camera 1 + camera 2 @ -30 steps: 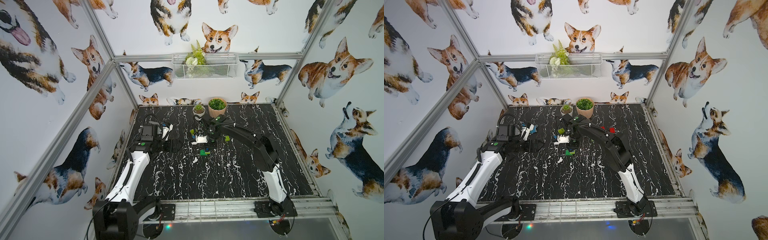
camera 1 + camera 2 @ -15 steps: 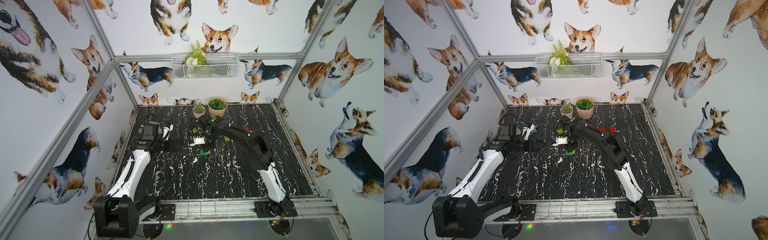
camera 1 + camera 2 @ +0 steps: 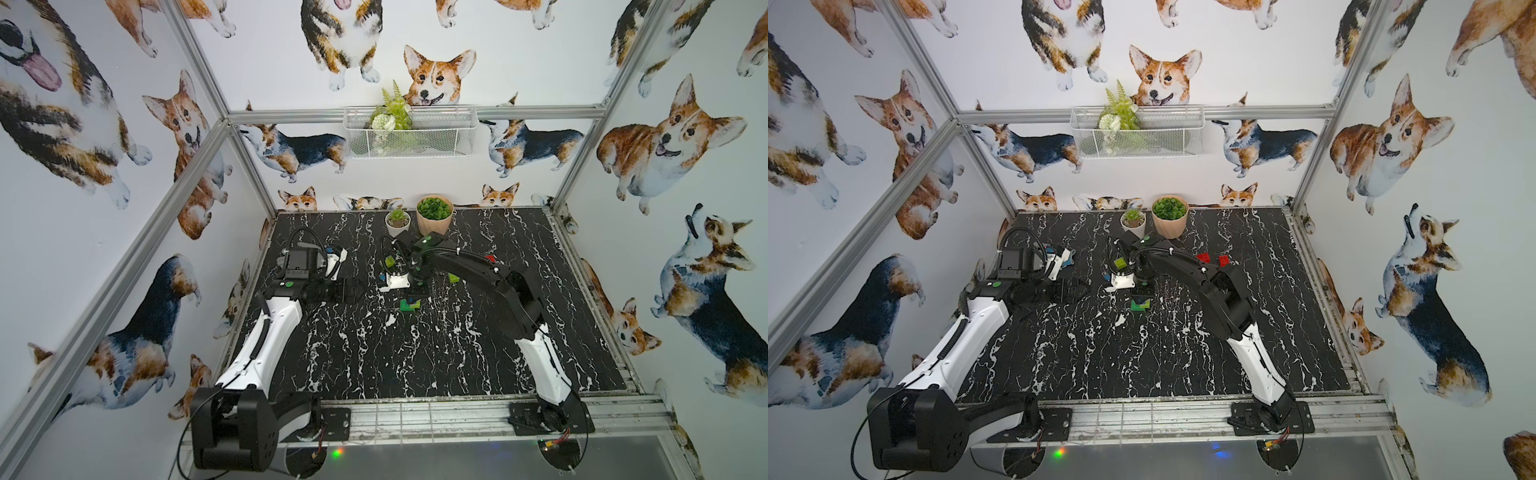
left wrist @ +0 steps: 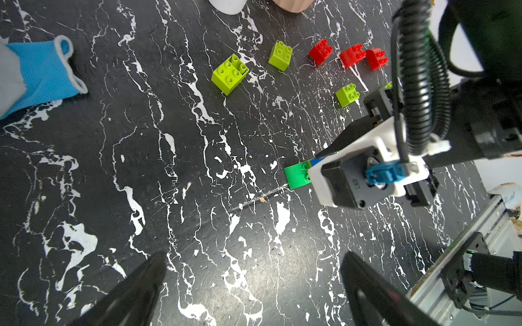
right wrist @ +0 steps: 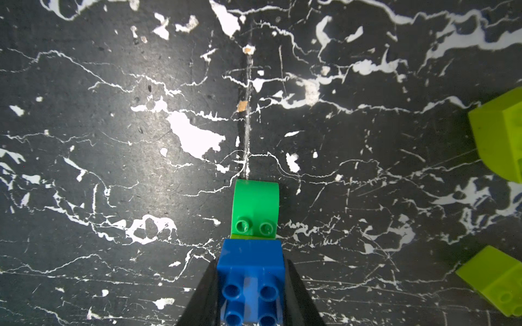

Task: Assemble the letter s with lego
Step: Assemble the lego brick with the lego brick.

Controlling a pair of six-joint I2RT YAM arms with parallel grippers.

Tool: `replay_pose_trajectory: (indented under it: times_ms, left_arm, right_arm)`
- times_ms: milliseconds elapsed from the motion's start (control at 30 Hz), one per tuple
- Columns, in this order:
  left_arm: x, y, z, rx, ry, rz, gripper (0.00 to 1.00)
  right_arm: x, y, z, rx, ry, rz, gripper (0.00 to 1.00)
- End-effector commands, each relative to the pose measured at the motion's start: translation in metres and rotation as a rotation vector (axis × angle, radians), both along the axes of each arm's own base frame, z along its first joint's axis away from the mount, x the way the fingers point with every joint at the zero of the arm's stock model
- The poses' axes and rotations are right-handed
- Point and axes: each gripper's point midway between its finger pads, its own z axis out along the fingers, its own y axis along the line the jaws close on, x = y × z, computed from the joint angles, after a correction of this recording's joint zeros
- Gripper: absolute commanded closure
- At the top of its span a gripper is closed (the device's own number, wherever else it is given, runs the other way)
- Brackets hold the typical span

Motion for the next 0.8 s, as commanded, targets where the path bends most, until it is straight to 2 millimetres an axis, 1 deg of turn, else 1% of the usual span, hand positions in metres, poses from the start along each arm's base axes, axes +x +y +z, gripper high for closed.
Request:
replay_pose_trajectory:
  times_ms: [0,467,633,767]
  left_arm:
    - [0.003,-0.001,0.004,-0.005,-0.020,-0.013,0.00]
    - [0.005,-0.002,0.004,-0.007,-0.012,-0.015,0.01]
    - [0.005,-0.002,0.002,-0.003,-0.009,-0.016,0.01]
    - [0.006,-0.002,0.002,-0.002,-0.009,-0.016,0.01]
  right_arm:
    - [-0.001,-0.002,-0.006,-0.019,0.005,-0.004,0.81]
    - [0.001,0.000,-0.016,-0.033,-0.016,-0.044,0.81]
    - [0.001,-0.004,-0.021,-0.052,-0.016,-0.047,0.82]
    - [-0.002,-0.003,-0.021,-0.039,-0.007,-0.042,0.82]
